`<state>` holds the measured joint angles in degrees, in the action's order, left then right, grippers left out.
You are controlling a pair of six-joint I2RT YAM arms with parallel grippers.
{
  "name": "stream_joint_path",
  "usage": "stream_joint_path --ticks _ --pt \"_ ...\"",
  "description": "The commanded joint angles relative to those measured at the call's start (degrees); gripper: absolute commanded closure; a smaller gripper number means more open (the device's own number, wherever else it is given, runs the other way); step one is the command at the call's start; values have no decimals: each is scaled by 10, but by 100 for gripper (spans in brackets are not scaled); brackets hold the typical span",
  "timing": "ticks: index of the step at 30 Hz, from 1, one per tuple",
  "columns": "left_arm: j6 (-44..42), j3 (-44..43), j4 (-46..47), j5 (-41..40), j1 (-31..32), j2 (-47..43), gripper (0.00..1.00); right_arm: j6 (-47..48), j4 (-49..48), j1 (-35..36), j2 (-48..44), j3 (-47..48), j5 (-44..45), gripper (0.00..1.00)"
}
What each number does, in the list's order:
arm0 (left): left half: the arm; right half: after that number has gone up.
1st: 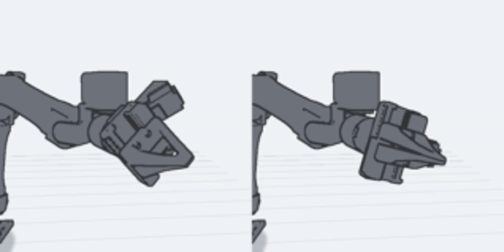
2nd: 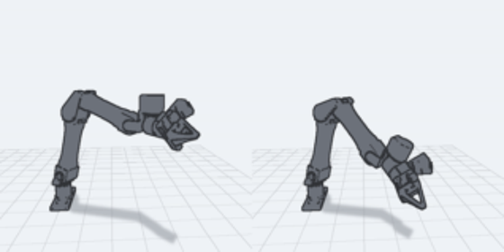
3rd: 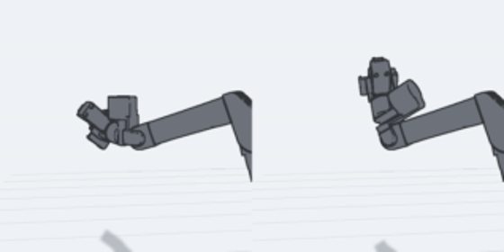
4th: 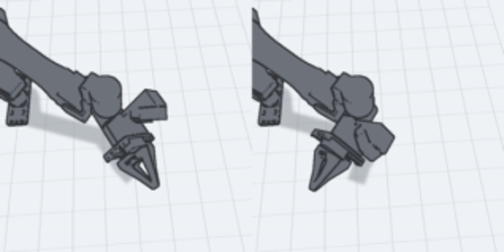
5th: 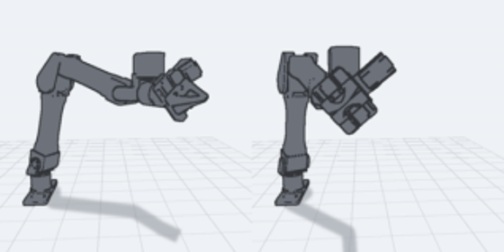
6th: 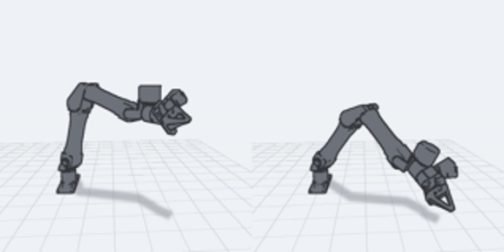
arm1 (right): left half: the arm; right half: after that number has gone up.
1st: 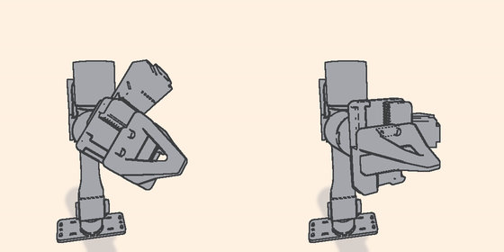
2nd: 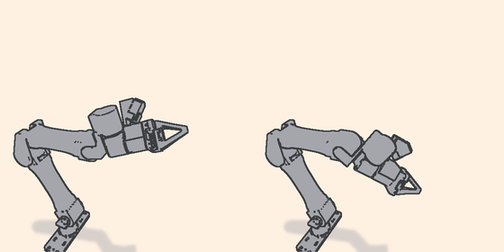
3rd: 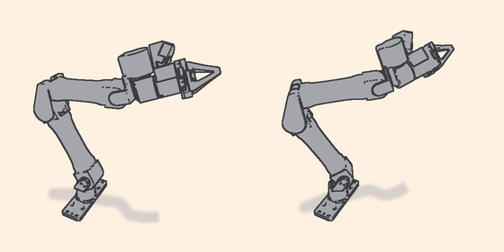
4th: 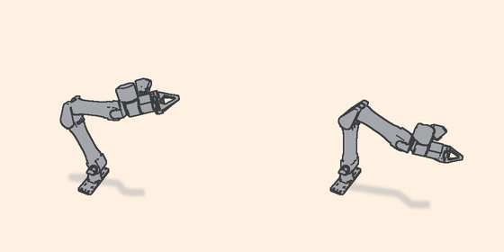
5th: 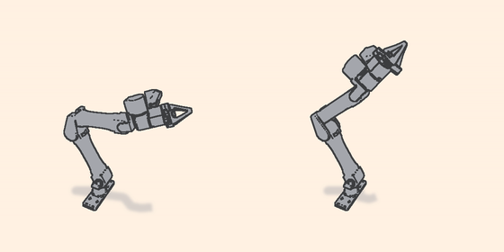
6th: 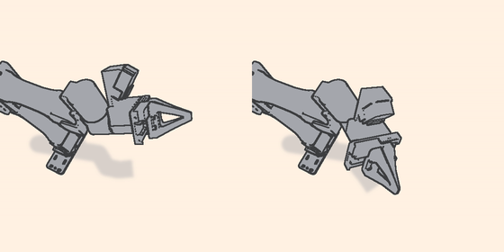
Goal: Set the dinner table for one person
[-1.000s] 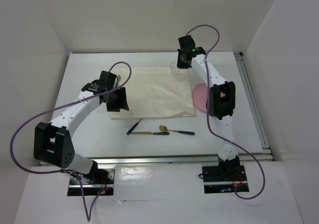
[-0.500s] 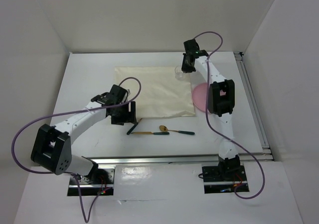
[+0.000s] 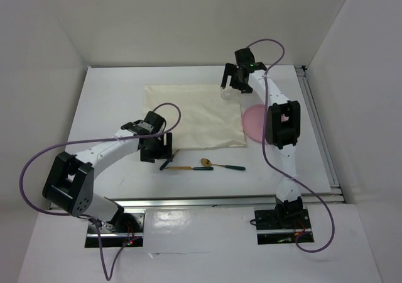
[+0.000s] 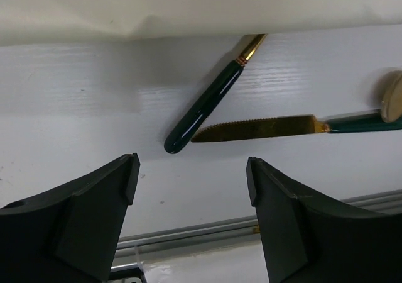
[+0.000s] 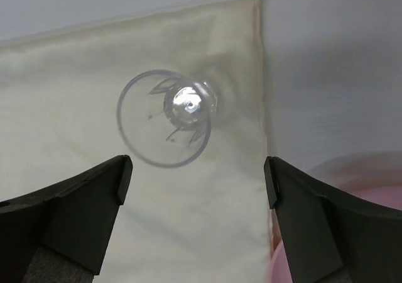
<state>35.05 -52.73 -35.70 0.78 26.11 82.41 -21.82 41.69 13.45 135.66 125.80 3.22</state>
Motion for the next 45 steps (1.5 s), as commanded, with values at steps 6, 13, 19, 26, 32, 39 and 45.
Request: stream_joint_path --ticks 6,13,19,26,32,39,45 --pt "38 4 29 -56 33 84 29 -3 -87 -4 -231 -135 -30 0" --pt "43 -12 54 -74 33 132 46 8 -93 -9 -301 -217 -24 0" --pt "43 -30 33 -97 33 145 71 13 -98 -19 -328 -254 -19 0" --pt "9 -35 -28 -50 33 80 100 13 -98 -19 -345 -283 -19 0" --pt "-13 -40 -103 12 39 19 100 13 -103 -25 -351 -289 -19 0" --pt "7 -70 -175 43 39 -30 100 8 -103 -25 -356 -300 -19 0" --pt "0 -120 -234 54 39 -48 100 8 -103 -25 -368 -305 -19 0"
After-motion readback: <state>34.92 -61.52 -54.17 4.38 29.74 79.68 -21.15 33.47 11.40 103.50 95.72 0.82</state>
